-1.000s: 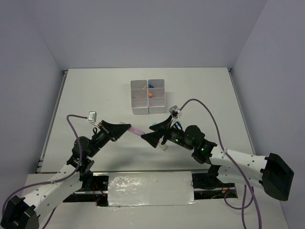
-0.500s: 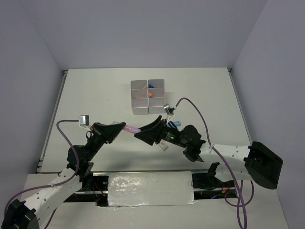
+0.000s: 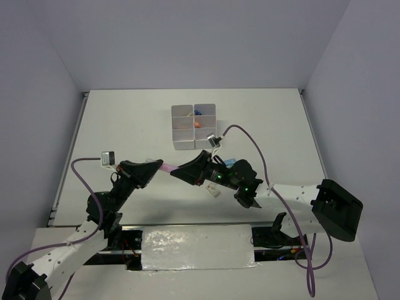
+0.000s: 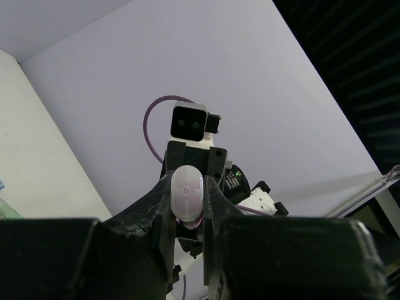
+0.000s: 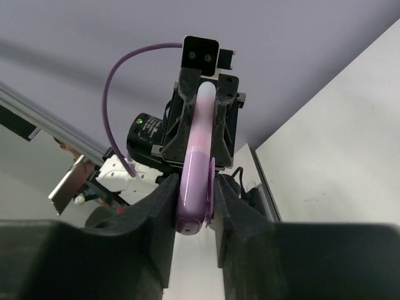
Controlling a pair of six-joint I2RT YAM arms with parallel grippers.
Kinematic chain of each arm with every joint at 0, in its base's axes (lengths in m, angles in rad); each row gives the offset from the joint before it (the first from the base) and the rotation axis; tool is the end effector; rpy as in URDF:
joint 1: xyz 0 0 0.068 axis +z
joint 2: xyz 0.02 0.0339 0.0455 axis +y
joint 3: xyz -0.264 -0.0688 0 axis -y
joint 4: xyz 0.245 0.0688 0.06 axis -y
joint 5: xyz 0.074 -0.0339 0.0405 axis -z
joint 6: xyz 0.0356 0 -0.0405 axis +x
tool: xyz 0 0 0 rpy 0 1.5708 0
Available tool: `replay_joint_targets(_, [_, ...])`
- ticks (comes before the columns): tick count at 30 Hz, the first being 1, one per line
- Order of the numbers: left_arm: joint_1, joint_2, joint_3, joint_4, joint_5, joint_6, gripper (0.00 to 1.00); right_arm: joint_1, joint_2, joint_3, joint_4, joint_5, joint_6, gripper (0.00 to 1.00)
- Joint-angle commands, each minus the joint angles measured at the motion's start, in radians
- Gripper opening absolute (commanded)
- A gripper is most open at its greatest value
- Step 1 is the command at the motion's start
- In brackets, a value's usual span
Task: Sort the stationery into containers
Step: Place the pen in the storage box.
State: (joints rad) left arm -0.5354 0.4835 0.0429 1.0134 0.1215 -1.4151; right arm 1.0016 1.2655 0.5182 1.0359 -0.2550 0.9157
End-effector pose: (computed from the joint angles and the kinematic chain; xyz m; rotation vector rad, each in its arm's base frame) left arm 0.1056 -0.0677 0.2453 -0.3806 1.1159 -1.8199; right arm 0.1353 0.2281 0.2737 -0.3228 1.4920 1.7608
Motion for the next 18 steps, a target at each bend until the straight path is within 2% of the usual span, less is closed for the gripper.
replay_joint_targets(1, [-0.005, -0.006, 0.012, 0.014, -0.005, 0.036, 0.0, 0.014, 0.003, 0.04, 0.07, -0.018, -0.001, 0.23])
replay_joint_targets(2, [-0.005, -0.003, 0.012, 0.02, -0.002, 0.031, 0.0, 0.014, -0.008, 0.042, 0.053, -0.012, -0.011, 0.0])
replay_joint_targets(3, [-0.005, 0.003, 0.011, 0.022, 0.001, 0.031, 0.0, 0.015, -0.015, 0.049, 0.029, 0.005, -0.021, 0.0])
replay_joint_targets(4, [-0.005, 0.003, 0.011, 0.017, 0.003, 0.031, 0.13, 0.014, -0.023, 0.054, -0.014, 0.008, -0.05, 0.0])
replay_joint_targets(5, [-0.005, -0.002, 0.018, -0.022, 0.004, 0.036, 0.3, 0.012, -0.04, 0.068, -0.045, 0.011, -0.073, 0.0])
replay_joint_targets(6, [-0.003, -0.008, 0.034, -0.082, 0.001, 0.042, 0.81, 0.006, -0.052, 0.083, -0.168, 0.037, -0.099, 0.0])
replay_joint_targets(7, [-0.003, -0.019, 0.06, -0.181, -0.005, 0.089, 0.99, -0.003, -0.072, 0.11, -0.285, 0.057, -0.171, 0.0])
replay_joint_targets(8, [-0.003, -0.035, 0.165, -0.475, -0.017, 0.143, 0.99, -0.015, -0.077, 0.182, -0.404, 0.086, -0.211, 0.0])
replay_joint_targets(9, [-0.002, -0.037, 0.245, -0.66, -0.093, 0.201, 0.99, -0.046, -0.074, 0.224, -0.65, 0.152, -0.275, 0.0])
replay_joint_targets(10, [-0.003, -0.03, 0.324, -0.837, -0.149, 0.262, 0.99, -0.066, -0.074, 0.255, -0.756, 0.184, -0.297, 0.0])
replay_joint_targets(11, [-0.003, -0.001, 0.48, -0.995, -0.233, 0.351, 0.99, -0.086, -0.071, 0.297, -0.837, 0.203, -0.316, 0.0])
replay_joint_targets(12, [-0.003, 0.021, 0.552, -1.144, -0.319, 0.379, 0.99, -0.115, -0.068, 0.315, -0.979, 0.203, -0.33, 0.0])
replay_joint_targets(13, [-0.003, 0.039, 0.608, -1.35, -0.479, 0.395, 0.99, -0.171, -0.066, 0.33, -1.041, 0.206, -0.354, 0.0])
replay_joint_targets(15, [-0.003, 0.085, 0.745, -1.525, -0.597, 0.424, 0.99, -0.225, -0.072, 0.371, -1.179, 0.223, -0.402, 0.0])
replay_joint_targets(17, [-0.003, 0.122, 0.831, -1.581, -0.664, 0.47, 0.99, -0.282, -0.04, 0.469, -1.29, 0.258, -0.432, 0.0])
replay_joint_targets(18, [-0.003, 0.138, 0.854, -1.601, -0.665, 0.49, 0.99, -0.337, -0.014, 0.518, -1.4, 0.29, -0.475, 0.0])
